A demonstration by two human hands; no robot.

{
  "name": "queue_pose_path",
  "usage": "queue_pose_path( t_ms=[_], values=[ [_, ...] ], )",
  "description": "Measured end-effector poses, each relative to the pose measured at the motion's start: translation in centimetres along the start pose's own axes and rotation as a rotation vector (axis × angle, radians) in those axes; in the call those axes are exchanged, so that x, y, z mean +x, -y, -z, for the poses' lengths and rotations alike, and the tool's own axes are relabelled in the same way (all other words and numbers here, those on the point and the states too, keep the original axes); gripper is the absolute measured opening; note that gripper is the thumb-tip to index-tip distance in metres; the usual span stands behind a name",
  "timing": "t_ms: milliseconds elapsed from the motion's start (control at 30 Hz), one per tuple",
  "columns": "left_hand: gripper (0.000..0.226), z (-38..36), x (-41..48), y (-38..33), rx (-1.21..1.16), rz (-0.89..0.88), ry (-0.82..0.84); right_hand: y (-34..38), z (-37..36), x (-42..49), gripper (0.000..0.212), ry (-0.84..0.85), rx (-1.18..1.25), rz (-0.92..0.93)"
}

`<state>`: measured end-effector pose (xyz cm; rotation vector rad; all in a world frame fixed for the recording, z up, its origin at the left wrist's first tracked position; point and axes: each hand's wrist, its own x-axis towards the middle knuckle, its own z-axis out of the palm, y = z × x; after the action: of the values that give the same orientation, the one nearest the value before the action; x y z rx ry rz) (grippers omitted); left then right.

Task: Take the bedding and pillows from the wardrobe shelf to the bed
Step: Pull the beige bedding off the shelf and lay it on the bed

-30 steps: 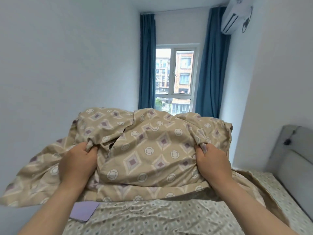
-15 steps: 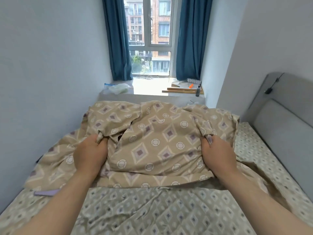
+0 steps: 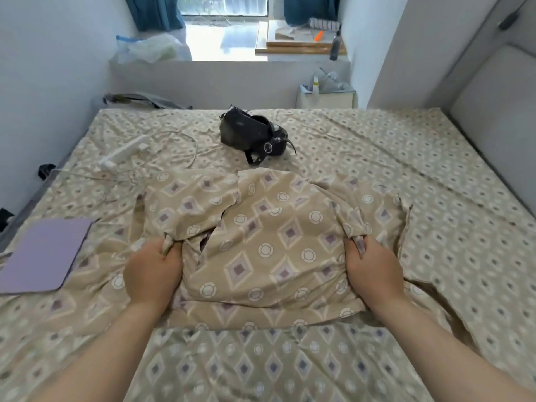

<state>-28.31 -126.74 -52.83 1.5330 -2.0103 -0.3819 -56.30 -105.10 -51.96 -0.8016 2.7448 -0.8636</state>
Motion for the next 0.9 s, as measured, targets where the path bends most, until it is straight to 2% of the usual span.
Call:
queue_pose_path(
  t_ms=[267, 500, 667, 900],
  values=[
    [0.048, -10.4, -0.7, 7.7, 0.016, 0.089, 0.091, -5.0, -12.0, 1.8, 0.038, 0.068, -0.003, -0.039],
    [0.049, -17.3, -1.7, 11.7, 0.052, 0.166, 0.173, -8.1, -18.9, 2.8, 0.035, 0.152, -0.072, -0.094],
    [0.050, -20.3, -2.3, 14.2, 0.180, 0.129, 0.261, -9.3, -21.0, 2.8, 0.035, 0.190, -0.184, -0.091],
    [0.045, -18.2, -1.7, 13.0, 0.162, 0.161, 0.423, -8.5, -20.0, 2.4, 0.035, 0.259, -0.236, -0.174]
  ],
)
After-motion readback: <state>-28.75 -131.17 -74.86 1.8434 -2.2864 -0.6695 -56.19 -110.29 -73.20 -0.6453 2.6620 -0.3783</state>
